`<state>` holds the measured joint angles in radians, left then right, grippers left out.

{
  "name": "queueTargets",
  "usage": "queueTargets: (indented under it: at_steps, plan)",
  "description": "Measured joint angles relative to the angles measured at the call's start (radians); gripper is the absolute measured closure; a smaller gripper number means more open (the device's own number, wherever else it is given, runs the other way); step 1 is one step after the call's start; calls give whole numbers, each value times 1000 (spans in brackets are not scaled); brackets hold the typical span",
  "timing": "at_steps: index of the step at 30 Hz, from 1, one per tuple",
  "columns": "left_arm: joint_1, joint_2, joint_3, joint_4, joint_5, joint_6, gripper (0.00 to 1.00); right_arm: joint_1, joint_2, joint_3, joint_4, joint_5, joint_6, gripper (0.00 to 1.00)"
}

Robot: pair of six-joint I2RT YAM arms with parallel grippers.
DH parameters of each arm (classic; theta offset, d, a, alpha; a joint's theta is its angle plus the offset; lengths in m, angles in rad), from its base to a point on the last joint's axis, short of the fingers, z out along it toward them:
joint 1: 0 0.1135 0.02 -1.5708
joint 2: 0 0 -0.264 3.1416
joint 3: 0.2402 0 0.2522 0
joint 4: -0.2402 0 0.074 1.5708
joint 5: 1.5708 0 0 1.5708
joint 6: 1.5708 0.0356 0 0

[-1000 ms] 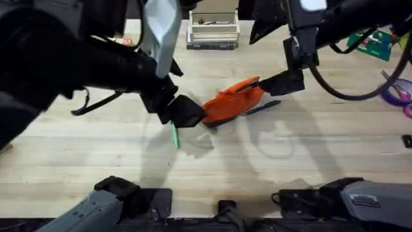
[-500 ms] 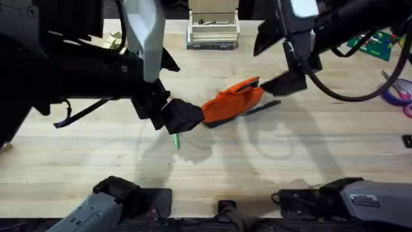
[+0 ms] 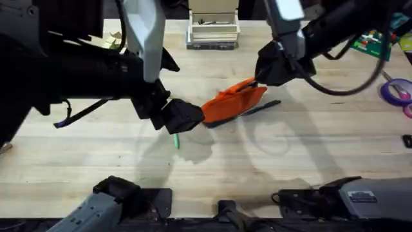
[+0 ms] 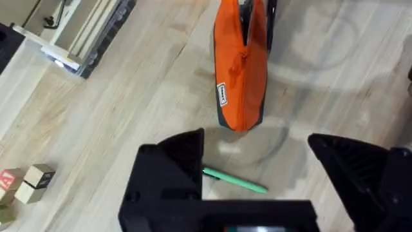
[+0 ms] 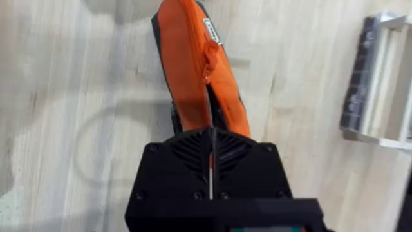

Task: Unzip the bag, pick up the pens from the table one at a time and place them inside, then zip the bag closed.

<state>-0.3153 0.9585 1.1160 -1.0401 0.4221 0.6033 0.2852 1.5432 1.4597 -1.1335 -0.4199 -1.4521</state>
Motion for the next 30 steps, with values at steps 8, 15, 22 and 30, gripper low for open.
queueTargets:
  at_steps: [8,15,22,30]
  plan:
    - [0,0,0,0,0,0,7,0,99,0,9,-15,0,970]
    - [0,0,0,0,0,0,7,0,172,0,21,-15,0,971]
    - [0,0,0,0,0,0,7,0,206,0,72,-16,0,971]
    - [0,0,0,0,0,0,7,0,221,0,89,-22,0,971]
